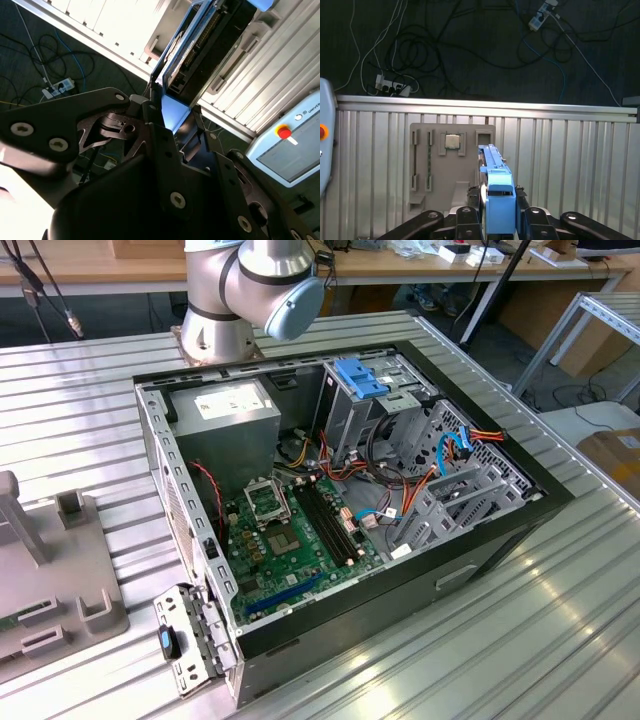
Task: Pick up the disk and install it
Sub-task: 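Pick up the disk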
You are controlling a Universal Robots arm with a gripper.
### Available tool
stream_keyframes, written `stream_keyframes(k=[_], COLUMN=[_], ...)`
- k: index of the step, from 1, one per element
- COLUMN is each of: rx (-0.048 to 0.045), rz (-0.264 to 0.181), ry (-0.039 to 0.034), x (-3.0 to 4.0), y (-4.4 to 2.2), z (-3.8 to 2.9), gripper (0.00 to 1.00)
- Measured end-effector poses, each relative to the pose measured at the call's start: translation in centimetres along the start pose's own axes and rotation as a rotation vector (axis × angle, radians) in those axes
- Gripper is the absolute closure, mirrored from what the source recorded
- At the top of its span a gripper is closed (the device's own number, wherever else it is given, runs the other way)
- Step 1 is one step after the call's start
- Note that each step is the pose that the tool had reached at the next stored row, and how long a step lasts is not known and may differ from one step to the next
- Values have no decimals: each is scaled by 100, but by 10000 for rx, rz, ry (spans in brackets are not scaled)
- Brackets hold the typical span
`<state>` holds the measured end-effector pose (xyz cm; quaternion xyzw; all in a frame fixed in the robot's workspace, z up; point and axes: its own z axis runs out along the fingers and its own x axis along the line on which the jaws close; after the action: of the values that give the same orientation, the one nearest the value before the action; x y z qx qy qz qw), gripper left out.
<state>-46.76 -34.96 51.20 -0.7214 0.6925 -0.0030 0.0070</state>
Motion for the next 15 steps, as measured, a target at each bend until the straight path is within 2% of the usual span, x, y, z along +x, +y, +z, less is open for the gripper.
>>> stream_keyframes(k=[15], rx=[1], rz=[1], ry=[0], x=[-1], y=[-3], z=[-30], gripper=[64])
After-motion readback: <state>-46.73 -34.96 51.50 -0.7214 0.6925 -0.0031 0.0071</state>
